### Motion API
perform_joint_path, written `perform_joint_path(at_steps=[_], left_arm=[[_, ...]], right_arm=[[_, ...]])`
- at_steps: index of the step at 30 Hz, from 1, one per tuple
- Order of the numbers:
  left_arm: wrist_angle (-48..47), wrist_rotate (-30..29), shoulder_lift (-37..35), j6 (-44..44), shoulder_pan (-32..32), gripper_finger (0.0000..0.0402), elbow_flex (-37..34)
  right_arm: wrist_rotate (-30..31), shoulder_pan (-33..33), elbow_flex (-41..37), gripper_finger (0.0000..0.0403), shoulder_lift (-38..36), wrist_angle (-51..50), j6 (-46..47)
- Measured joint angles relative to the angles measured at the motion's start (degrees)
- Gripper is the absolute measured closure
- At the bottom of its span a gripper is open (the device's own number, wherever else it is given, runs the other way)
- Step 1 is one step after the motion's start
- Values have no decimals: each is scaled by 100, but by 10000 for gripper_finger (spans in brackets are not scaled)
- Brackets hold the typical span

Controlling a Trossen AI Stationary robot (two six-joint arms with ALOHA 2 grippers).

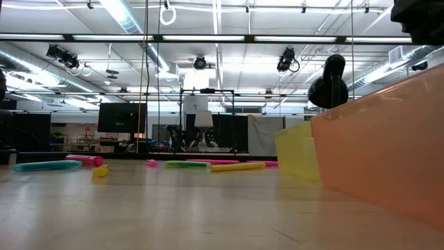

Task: Pick & Place Markers
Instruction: Put the blue highlighter into the blue bin

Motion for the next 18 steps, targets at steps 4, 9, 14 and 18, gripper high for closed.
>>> perform_joint_path(at_steps=[4,9,14,18], left_arm=[[0,0,0,0,0,177,0],[-3,0,0,0,0,177,0],[-4,0,0,85,0,177,0],[-4,0,0,90,0,177,0]], right_arm=[[-73,0,-2,348,264,173,-58],[-379,0,-2,348,644,305,-286],[-408,-22,-2,348,1010,401,-517],[-412,-37,-82,348,1231,504,-528]])
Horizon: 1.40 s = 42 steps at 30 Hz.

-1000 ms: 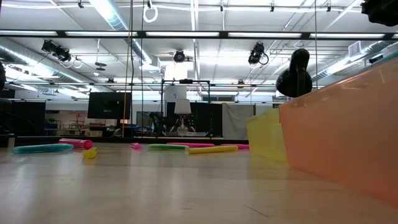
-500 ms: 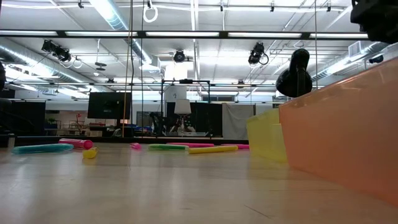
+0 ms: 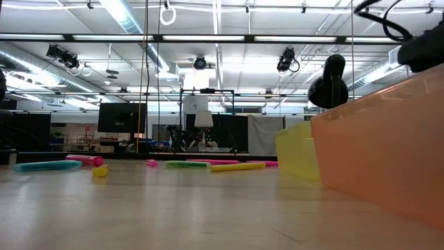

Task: Pick & Place Markers
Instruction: Put the blue highlighter into the blue bin, then put the orange highlighter into the blue bin

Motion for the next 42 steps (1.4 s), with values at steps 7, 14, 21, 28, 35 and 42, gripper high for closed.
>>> perform_joint_path(at_steps=[7,14,21,28,35,42], left_arm=[[2,0,0,18,0,177,0],[0,0,0,16,0,177,0],[0,0,0,0,0,177,0],[0,0,0,-28,0,177,0],[2,17,0,-2,0,177,0],[2,19,0,0,-2,177,0]], right_arm=[[-70,0,-698,348,29,1189,343],[-92,-9,-772,301,27,1185,394],[-96,-7,-772,252,27,1343,266],[226,-6,-772,238,-371,1017,254],[665,-4,-770,252,-1239,152,255],[2189,-2,-770,257,-2136,-35,-104]])
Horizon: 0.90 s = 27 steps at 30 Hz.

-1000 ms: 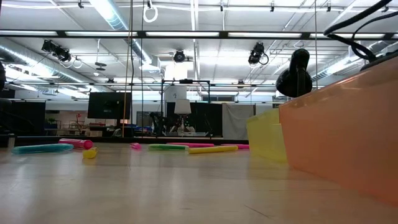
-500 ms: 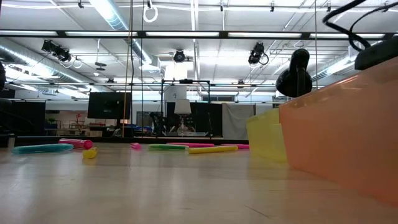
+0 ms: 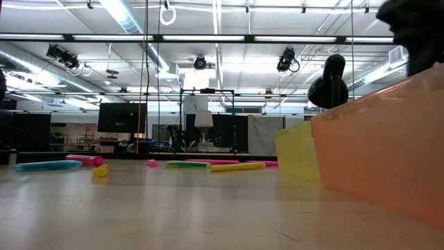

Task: Pick & Place Markers
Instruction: Put the orange highlighter into the blue bin

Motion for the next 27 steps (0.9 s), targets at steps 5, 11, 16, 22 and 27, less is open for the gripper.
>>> perform_joint_path(at_steps=[5,11,16,22,27], left_arm=[[-2,0,0,0,2,177,0],[-2,0,0,18,0,177,0],[-4,0,0,351,-4,177,0],[-232,175,0,1884,-4,177,0],[-832,182,0,3718,3,177,0]], right_arm=[[1294,-2,0,256,-458,60,-585],[2600,-2,0,256,-797,577,-1813],[3392,-11,0,256,-907,1895,-3668],[3485,-162,0,256,-910,4000,-6508],[3270,-272,0,257,-910,5411,-8244]])
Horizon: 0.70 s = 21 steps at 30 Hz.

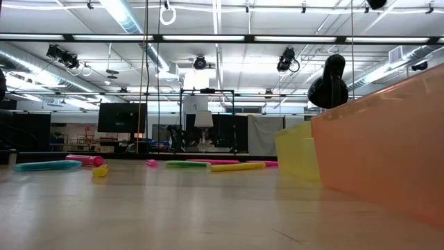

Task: Pick & Place Markers
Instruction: Put the orange highlighter into the blue bin

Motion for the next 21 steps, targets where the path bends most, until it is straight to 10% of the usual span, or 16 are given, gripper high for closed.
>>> perform_joint_path(at_steps=[10,21], left_arm=[[-1218,-226,-8,1260,240,177,-94],[-1259,-353,2,1412,465,177,-1998]], right_arm=[[-2,-121,2,256,0,1013,-1419],[-223,-150,2,256,0,1012,-1433]])
